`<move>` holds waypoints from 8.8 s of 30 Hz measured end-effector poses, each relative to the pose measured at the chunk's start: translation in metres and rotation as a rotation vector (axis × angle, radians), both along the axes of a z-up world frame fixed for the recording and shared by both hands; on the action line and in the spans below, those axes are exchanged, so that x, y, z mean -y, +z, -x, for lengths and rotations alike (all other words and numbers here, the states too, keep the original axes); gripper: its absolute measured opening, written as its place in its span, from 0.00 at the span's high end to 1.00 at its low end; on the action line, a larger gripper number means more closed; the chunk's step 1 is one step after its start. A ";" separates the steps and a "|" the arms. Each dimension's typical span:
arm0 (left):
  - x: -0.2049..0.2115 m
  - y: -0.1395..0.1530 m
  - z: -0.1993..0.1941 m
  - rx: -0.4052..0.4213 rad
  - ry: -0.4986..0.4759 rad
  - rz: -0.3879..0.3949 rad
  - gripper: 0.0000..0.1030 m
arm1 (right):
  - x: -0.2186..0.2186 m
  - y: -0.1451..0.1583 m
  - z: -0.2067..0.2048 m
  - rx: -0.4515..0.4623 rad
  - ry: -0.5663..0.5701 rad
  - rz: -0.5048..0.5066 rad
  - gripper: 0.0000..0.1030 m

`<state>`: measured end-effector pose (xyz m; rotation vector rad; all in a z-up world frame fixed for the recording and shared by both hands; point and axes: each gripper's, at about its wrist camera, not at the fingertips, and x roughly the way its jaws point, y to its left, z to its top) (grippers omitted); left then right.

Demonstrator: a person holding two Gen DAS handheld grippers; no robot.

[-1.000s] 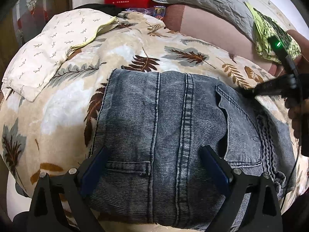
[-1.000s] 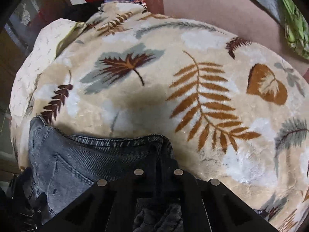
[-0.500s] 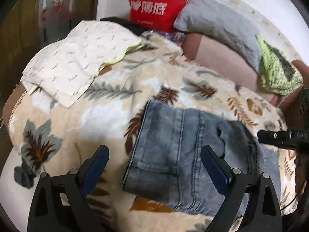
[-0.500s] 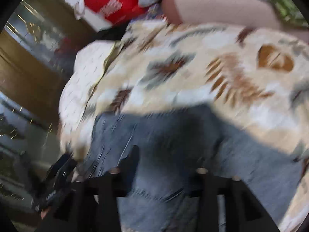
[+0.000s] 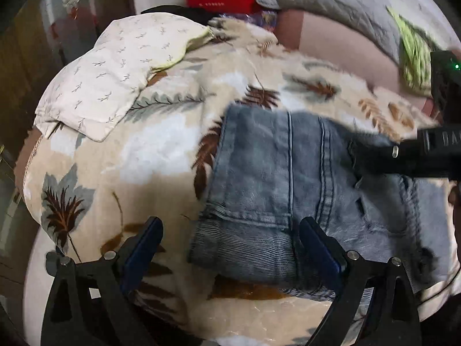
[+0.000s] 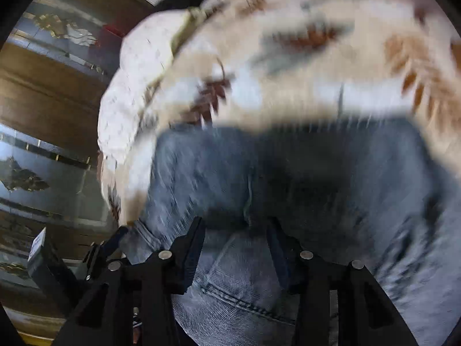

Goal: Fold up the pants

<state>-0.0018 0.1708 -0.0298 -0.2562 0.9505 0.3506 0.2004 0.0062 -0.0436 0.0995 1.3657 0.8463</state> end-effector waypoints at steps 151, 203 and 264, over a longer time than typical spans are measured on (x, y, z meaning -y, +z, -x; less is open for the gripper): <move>0.174 0.015 -0.030 0.128 -0.458 0.147 0.17 | 0.312 -0.046 0.133 -0.170 -0.798 -0.345 0.32; 0.199 -0.019 -0.040 0.090 -0.475 -0.041 0.14 | 0.267 0.071 0.126 0.289 -0.608 0.057 0.71; 0.195 -0.021 -0.045 0.044 -0.468 0.048 0.10 | 0.236 -0.006 0.139 0.309 -0.433 0.348 0.21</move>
